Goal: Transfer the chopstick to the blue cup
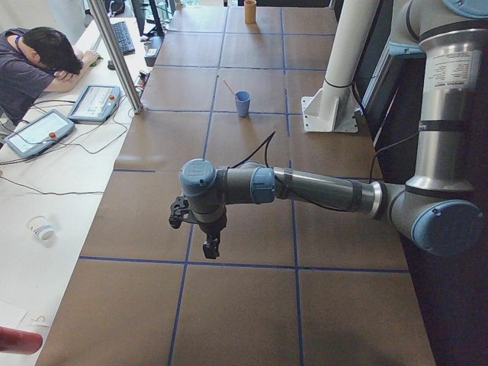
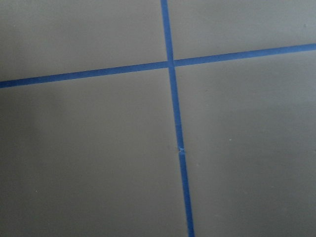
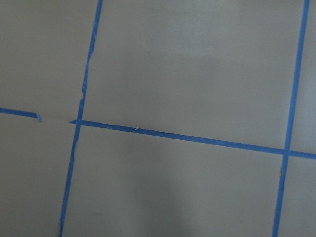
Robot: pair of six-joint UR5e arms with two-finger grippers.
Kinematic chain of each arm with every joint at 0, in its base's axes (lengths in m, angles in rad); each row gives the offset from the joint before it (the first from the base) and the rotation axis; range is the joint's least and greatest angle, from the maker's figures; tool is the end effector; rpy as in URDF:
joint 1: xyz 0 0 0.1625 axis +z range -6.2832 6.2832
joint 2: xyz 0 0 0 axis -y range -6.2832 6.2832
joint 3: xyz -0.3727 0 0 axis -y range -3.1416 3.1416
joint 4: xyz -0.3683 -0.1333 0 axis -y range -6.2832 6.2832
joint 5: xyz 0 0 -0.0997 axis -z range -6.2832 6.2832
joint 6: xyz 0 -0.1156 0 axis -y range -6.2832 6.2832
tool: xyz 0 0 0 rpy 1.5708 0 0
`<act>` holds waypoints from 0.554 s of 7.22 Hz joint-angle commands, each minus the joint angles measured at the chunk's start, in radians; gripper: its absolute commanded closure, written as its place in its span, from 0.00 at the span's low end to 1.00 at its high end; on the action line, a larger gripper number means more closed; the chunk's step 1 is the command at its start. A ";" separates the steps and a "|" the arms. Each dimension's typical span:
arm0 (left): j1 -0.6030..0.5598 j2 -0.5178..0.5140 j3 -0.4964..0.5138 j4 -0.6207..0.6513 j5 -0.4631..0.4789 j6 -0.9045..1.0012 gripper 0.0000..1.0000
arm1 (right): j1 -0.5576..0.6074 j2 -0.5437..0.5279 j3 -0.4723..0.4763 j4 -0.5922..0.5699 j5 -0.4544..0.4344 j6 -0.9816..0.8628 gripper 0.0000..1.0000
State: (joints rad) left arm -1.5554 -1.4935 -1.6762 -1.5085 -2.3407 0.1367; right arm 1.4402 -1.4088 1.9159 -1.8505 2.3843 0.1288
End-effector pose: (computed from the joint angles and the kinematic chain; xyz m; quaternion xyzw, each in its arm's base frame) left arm -0.0461 -0.4369 0.6101 0.0069 0.3757 0.0640 0.9245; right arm -0.0159 -0.4993 0.4063 0.0525 -0.4032 -0.0457 0.9124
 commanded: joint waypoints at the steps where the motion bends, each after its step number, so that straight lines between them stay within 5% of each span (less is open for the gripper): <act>1: 0.000 0.013 0.032 -0.032 0.000 -0.003 0.00 | 0.025 -0.050 -0.023 0.013 -0.003 0.008 0.00; 4: 0.001 0.009 0.046 -0.032 0.000 -0.003 0.00 | 0.071 -0.154 -0.142 0.176 0.003 -0.097 0.00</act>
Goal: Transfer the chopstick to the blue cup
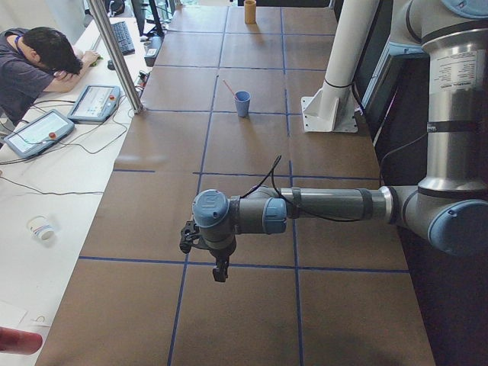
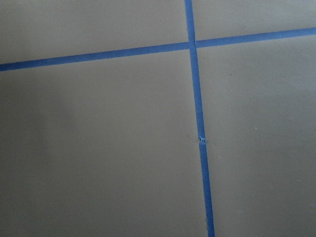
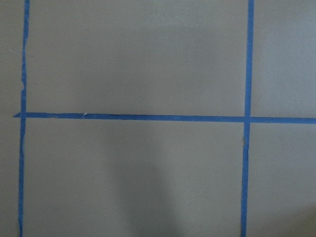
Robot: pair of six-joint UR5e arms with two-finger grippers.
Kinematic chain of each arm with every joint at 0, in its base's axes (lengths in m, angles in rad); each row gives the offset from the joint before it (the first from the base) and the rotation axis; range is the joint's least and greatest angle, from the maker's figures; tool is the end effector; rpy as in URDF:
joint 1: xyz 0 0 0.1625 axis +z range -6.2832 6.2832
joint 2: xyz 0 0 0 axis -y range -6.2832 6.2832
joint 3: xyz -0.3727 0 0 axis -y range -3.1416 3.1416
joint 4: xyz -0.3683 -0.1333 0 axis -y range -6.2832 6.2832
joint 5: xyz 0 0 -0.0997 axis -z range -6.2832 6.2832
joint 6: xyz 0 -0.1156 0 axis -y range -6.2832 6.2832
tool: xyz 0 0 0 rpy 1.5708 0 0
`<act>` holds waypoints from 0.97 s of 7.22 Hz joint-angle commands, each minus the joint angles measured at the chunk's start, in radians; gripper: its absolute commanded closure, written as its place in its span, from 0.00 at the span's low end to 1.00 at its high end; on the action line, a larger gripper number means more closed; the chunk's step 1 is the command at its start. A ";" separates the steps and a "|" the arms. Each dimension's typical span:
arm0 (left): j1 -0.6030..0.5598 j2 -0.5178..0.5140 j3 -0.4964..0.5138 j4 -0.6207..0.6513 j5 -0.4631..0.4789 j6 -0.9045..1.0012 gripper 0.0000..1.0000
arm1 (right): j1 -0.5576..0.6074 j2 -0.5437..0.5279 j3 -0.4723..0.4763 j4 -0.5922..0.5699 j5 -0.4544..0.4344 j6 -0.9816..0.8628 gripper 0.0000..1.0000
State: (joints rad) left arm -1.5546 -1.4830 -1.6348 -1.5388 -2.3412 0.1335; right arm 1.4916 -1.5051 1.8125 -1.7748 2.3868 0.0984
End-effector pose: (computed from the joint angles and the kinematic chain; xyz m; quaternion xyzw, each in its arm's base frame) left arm -0.0458 -0.4312 0.6309 -0.0038 0.3765 0.0588 0.9246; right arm 0.0107 -0.4852 0.4914 0.0121 -0.3989 -0.0117 0.9168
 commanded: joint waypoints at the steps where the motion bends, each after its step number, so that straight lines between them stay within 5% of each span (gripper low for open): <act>1: 0.001 -0.005 0.004 -0.001 0.000 -0.002 0.00 | 0.042 -0.082 -0.062 0.119 -0.001 -0.083 0.00; 7: 0.001 -0.011 0.003 -0.001 -0.007 -0.002 0.00 | 0.090 -0.173 -0.119 0.166 -0.012 -0.100 0.00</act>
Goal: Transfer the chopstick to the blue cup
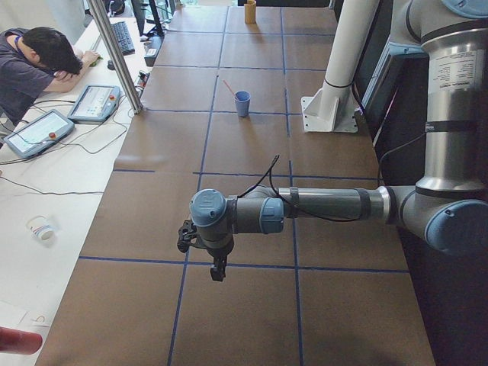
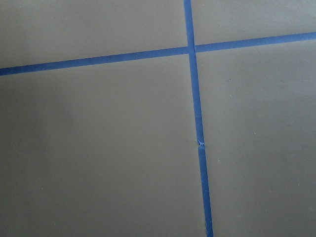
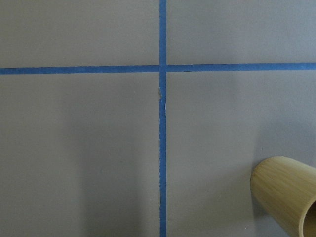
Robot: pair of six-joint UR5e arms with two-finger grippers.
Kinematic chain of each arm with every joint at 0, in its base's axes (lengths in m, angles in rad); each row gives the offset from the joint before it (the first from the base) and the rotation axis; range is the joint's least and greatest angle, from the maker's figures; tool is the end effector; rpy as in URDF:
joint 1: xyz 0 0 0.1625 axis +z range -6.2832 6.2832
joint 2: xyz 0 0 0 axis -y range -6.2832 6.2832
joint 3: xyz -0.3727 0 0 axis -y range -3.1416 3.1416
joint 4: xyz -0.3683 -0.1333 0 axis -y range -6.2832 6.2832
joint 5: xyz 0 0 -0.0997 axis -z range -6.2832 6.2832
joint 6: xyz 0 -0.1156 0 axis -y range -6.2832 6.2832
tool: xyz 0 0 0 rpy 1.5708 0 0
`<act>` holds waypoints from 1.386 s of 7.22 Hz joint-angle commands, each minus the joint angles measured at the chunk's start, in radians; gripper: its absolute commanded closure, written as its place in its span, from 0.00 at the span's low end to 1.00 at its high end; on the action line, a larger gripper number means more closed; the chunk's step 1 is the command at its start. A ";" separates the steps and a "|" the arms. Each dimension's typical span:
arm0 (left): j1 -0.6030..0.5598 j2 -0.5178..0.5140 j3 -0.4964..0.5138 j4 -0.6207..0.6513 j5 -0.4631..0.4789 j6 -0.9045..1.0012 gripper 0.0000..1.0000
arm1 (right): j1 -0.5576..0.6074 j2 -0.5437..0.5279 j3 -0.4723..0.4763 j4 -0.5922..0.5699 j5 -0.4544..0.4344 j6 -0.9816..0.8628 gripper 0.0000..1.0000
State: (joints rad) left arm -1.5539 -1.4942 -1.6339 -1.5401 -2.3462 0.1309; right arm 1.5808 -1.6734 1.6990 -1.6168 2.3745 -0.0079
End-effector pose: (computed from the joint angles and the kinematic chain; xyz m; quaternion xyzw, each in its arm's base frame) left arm -0.0450 -0.4365 0.6260 0.0011 0.3785 0.0600 0.9236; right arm 0.0544 -0.4275 0.6061 -0.0059 -0.3912 0.0050 0.9203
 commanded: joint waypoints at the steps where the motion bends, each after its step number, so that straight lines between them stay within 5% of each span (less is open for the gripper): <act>1: 0.000 0.000 0.005 0.000 -0.002 0.003 0.00 | 0.001 -0.002 -0.005 0.008 0.000 0.009 0.00; 10: 0.000 0.002 0.011 -0.003 -0.002 0.004 0.00 | 0.001 0.021 -0.016 0.009 0.002 0.011 0.00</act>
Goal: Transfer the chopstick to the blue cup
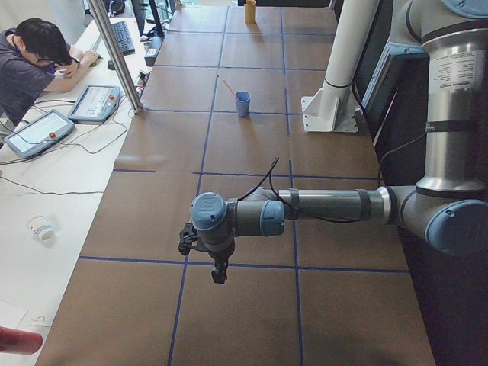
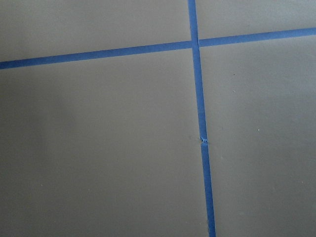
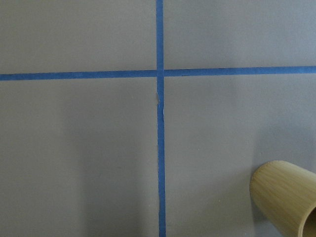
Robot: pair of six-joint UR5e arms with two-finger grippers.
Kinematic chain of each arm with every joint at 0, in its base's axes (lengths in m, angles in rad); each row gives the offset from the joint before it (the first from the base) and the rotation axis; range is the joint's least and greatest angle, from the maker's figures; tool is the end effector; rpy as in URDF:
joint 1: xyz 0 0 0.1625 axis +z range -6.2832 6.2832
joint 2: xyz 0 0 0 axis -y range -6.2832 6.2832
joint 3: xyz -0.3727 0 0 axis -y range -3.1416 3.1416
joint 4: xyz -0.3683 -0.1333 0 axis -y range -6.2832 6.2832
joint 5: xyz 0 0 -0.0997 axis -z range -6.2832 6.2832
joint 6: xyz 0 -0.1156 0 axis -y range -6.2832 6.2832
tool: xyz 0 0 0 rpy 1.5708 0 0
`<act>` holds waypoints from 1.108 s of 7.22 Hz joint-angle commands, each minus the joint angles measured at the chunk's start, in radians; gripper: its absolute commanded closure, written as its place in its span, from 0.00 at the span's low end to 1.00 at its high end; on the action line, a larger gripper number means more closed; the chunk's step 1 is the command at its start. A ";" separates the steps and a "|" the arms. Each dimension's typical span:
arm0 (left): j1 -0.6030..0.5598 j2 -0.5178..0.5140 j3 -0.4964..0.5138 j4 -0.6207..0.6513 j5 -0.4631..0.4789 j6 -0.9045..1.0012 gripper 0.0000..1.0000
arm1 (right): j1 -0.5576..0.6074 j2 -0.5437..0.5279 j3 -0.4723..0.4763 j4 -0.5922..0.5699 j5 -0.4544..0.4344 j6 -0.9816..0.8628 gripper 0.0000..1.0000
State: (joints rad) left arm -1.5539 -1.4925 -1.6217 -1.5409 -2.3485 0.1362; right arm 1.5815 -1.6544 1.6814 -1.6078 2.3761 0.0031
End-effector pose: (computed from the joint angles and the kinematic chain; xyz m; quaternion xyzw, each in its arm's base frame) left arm -0.0449 -0.4347 0.6321 -0.0039 0.3799 0.0599 0.9231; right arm 0.0546 -0.4354 0.6050 -0.0031 -0.3919 0.0083 0.9200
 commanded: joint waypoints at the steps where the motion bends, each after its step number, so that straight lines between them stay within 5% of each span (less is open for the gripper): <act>1: 0.000 0.000 -0.001 -0.007 0.000 -0.001 0.00 | 0.000 0.004 0.000 0.000 0.000 0.000 0.00; 8: -0.017 -0.005 -0.009 -0.064 0.002 -0.015 0.00 | 0.003 0.012 0.003 0.000 0.000 0.000 0.00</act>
State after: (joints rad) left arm -1.5651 -1.4961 -1.6295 -1.6035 -2.3470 0.1236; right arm 1.5831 -1.6433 1.6832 -1.6076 2.3761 0.0031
